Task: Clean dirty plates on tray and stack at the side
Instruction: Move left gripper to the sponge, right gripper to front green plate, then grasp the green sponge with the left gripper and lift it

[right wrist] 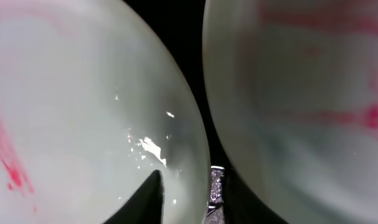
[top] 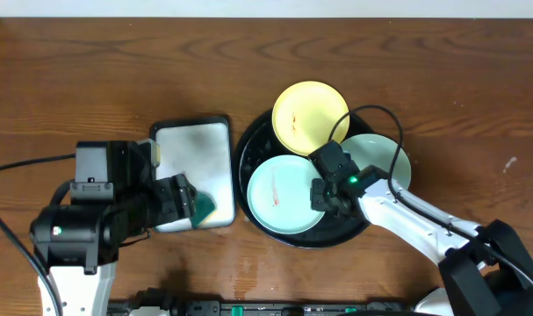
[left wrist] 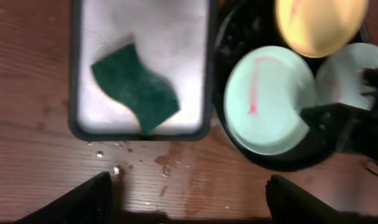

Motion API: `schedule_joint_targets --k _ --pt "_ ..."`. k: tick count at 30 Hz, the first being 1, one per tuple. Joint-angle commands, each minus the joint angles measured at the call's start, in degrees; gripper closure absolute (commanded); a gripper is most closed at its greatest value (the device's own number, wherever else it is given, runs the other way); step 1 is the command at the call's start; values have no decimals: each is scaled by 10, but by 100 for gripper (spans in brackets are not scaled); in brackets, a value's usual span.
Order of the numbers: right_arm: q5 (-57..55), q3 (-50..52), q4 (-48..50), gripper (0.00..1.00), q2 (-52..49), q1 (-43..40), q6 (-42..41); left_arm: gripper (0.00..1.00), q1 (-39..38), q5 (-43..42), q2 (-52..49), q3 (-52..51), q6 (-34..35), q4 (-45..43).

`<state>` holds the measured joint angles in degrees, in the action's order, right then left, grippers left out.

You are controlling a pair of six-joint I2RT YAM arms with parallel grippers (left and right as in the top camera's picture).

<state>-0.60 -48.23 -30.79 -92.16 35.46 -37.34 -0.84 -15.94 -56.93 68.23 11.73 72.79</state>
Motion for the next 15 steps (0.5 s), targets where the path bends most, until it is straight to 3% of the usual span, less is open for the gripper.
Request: schedule_joint_targets --k 1,4,15 --pt "-3 -28 -8 59 24 5 75 21 1 56 -26 -18 -1 -2" --pt "9 -55 -39 49 53 2 145 21 1 67 -54 -43 29 -16" --pt "9 -75 -108 48 94 -1 151 25 1 94 -208 -166 95 -165"
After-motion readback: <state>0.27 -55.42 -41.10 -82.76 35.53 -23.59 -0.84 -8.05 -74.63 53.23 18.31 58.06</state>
